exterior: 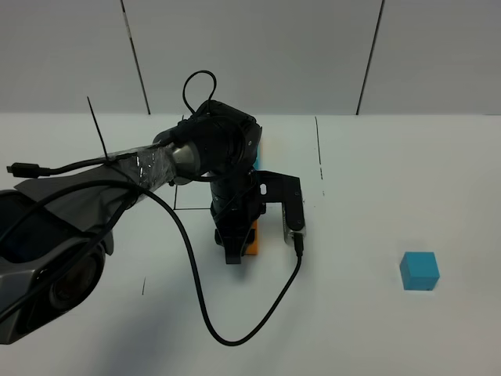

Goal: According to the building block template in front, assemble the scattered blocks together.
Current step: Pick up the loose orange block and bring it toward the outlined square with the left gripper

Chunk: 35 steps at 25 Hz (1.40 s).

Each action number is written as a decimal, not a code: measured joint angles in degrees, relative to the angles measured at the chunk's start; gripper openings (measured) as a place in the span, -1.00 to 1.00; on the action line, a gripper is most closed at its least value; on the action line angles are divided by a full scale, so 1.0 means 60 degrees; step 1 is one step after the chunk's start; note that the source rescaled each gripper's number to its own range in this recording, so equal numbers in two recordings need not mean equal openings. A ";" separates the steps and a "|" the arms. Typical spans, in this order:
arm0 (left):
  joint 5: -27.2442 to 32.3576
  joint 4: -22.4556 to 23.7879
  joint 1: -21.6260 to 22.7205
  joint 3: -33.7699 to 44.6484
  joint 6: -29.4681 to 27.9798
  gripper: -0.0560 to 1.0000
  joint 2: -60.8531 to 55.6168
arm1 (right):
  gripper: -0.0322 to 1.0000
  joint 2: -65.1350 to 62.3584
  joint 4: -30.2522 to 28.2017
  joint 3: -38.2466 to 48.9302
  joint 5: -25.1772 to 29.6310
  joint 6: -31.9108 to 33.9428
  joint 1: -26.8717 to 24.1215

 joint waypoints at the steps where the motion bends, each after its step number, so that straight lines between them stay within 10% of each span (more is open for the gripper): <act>1: 0.0000 0.0000 0.0000 0.0000 -0.0076 -0.89 0.0000 | 0.58 0.0000 0.0000 0.0000 0.0000 0.0000 0.0000; 16: 0.0010 0.0037 0.0000 -0.0011 -0.0549 -0.88 0.0000 | 0.58 0.0000 0.0000 0.0000 0.0000 0.0000 0.0000; 19: 0.0001 0.0063 0.0000 -0.0011 -0.0549 -0.51 0.0071 | 0.58 0.0000 0.0000 0.0000 0.0000 0.0000 0.0000; 25: -0.0032 0.0070 0.0000 -0.0011 -0.0561 0.88 0.0097 | 0.58 0.0000 0.0000 0.0000 0.0000 0.0000 0.0000; 35: 0.0442 0.0079 0.0000 -0.0011 -0.0700 0.87 -0.0641 | 0.58 0.0000 0.0000 0.0000 0.0000 0.0000 0.0000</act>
